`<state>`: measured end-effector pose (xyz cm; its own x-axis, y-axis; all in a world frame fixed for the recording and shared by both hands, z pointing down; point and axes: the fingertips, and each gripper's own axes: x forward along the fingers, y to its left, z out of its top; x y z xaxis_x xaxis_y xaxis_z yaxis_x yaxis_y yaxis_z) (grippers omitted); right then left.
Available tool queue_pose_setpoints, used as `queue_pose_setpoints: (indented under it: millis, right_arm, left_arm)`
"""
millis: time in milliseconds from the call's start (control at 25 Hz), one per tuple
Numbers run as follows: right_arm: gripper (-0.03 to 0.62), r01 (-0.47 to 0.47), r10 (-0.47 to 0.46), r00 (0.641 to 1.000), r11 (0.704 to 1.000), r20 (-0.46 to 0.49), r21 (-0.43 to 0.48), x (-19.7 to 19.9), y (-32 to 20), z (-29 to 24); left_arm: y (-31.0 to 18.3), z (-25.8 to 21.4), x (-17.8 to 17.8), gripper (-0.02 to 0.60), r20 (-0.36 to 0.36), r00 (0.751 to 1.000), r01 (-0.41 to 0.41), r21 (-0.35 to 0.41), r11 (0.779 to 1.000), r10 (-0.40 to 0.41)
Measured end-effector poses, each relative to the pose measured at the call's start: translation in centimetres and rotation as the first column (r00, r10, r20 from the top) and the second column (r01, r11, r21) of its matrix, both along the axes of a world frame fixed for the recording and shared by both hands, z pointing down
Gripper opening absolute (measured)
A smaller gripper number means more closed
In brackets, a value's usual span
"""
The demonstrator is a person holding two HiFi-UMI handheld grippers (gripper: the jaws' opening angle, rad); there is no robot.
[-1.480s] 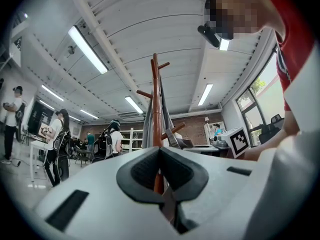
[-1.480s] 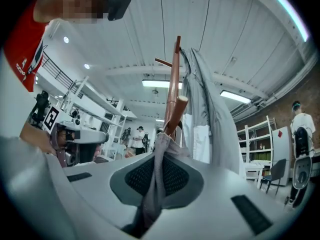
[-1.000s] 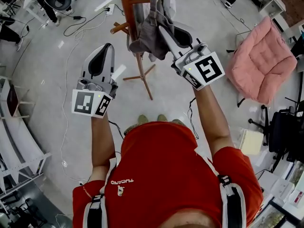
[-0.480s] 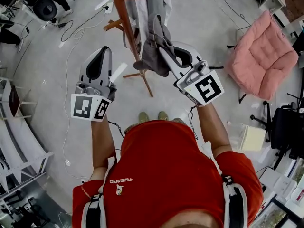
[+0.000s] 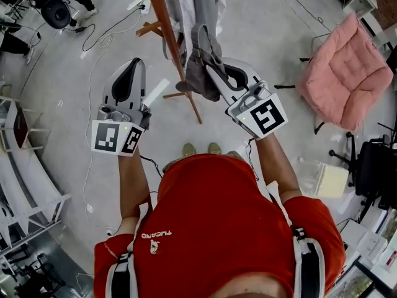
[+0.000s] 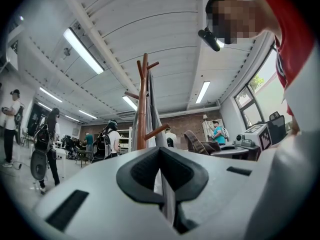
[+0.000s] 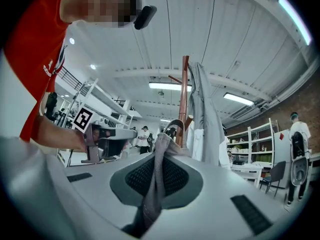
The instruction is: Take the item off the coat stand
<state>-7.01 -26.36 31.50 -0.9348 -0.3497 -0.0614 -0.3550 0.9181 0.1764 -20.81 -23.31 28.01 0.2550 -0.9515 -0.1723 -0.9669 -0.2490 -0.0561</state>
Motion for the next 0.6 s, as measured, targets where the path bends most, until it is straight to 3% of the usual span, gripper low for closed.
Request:
queue_pose_setpoints:
  millis: [600]
  right_arm:
    - [0.032,0.027,-0.033,0.996,0.997,0.089,0.066,0.2,-0.8,-1.0]
  left_arm:
    - [-1.2,0.6,0.6,0.009,0.005,1.0,-0.008,-0.015,1.0,0.009]
